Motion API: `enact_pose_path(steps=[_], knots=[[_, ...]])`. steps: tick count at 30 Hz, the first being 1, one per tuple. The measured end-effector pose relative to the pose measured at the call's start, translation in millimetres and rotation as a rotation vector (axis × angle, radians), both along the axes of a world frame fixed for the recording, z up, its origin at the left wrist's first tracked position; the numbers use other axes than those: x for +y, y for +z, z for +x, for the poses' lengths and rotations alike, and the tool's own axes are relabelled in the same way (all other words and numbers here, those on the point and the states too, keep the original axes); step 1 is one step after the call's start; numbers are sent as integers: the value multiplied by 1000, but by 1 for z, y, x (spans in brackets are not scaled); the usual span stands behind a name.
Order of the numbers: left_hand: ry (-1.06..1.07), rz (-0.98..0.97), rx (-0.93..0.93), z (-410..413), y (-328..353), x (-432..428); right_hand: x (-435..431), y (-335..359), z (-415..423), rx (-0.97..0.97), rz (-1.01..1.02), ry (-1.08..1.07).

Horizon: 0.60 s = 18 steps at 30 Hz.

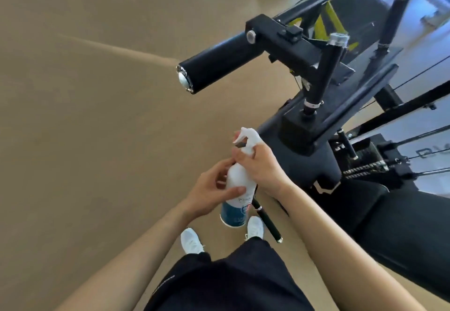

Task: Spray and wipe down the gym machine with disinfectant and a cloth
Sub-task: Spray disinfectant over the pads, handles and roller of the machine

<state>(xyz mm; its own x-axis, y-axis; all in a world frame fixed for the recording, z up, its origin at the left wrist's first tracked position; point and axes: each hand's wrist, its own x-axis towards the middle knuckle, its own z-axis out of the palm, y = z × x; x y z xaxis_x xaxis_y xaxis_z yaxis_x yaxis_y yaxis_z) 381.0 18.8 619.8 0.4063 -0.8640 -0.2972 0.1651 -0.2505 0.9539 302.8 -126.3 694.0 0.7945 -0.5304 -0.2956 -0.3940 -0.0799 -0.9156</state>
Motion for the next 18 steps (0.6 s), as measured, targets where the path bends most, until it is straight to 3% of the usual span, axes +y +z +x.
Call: enact_pose_path(steps=[6,13,18], knots=[[182,4,70,66,-13,45,17,-27,58,50,158,139],[405,3,241,152,-6,29,19,-70,102,266,333,333],[455,98,337,231,-12,-25,-17,-91,172,195,335,249]])
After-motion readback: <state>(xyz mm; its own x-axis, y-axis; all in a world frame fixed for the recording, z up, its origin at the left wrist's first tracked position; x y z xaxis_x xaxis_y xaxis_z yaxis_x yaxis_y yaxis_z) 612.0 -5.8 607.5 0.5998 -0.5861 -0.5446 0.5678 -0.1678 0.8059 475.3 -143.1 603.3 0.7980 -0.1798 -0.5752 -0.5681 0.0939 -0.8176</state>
